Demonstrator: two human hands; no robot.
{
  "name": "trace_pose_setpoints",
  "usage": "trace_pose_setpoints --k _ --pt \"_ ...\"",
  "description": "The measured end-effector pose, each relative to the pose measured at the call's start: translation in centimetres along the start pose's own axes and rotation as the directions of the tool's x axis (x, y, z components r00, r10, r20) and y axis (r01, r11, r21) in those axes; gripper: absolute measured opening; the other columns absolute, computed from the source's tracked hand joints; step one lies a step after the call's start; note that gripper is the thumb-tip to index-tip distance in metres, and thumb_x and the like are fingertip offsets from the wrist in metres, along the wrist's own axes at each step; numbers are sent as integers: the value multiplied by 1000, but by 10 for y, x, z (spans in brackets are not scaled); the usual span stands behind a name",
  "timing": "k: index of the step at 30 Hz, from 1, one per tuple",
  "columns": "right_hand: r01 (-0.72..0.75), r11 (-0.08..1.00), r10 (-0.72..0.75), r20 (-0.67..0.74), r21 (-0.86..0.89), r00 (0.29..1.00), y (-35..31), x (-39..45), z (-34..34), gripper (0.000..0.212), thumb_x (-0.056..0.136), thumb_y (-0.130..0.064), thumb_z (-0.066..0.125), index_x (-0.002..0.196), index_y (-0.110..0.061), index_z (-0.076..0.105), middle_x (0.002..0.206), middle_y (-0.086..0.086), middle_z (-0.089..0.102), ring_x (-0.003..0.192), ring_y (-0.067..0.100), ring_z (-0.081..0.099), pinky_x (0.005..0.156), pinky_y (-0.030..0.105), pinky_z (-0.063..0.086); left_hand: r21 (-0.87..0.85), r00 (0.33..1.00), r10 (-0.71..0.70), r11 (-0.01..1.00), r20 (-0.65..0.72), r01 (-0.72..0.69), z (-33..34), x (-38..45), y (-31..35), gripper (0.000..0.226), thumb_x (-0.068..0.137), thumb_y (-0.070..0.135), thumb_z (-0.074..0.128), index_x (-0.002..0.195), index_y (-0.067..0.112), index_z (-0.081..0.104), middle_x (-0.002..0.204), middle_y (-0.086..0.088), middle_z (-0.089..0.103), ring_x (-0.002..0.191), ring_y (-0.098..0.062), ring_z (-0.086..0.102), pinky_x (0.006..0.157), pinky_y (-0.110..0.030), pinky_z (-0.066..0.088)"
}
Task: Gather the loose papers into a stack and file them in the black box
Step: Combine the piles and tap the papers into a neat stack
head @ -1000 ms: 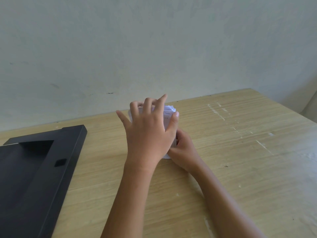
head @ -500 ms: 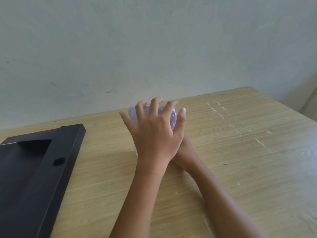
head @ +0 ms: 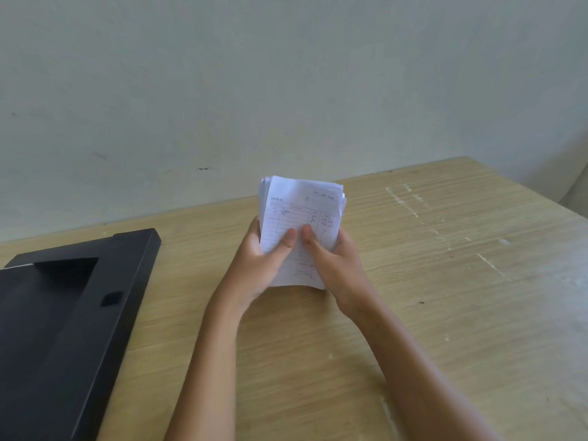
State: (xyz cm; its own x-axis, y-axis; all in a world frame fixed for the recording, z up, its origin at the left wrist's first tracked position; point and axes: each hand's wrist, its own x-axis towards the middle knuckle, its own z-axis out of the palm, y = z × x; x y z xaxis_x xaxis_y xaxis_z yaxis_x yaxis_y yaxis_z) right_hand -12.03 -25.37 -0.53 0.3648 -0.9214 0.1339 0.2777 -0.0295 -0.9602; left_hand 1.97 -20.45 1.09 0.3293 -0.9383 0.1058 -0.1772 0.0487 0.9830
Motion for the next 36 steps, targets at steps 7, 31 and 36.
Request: trace_pose_setpoints --k 7,31,36 --pt "20 1000 -22 -72 -22 997 -2 4 -2 20 103 -34 56 118 -24 64 116 4 72 107 21 71 90 47 59 -104 999 -31 994 11 32 -3 2 -4 24 94 35 67 117 32 63 110 11 76 101 -9 74 78 -25 58" --pt "65 990 -40 -189 128 981 -7 7 -7 19 95 -19 70 112 -11 67 106 8 76 104 23 73 88 40 60 -421 989 -8 905 -147 -55 11 6 -15 16 89 23 75 103 21 67 99 1 74 93 -15 69 78 -33 56" --pt "90 995 -90 6 -35 996 -25 13 -42 72 75 -22 88 138 -25 53 121 0 73 108 17 72 88 32 59 295 941 310 920 -139 -259 -37 4 8 1 96 27 64 96 29 65 77 0 62 67 -13 48 61 -30 38"
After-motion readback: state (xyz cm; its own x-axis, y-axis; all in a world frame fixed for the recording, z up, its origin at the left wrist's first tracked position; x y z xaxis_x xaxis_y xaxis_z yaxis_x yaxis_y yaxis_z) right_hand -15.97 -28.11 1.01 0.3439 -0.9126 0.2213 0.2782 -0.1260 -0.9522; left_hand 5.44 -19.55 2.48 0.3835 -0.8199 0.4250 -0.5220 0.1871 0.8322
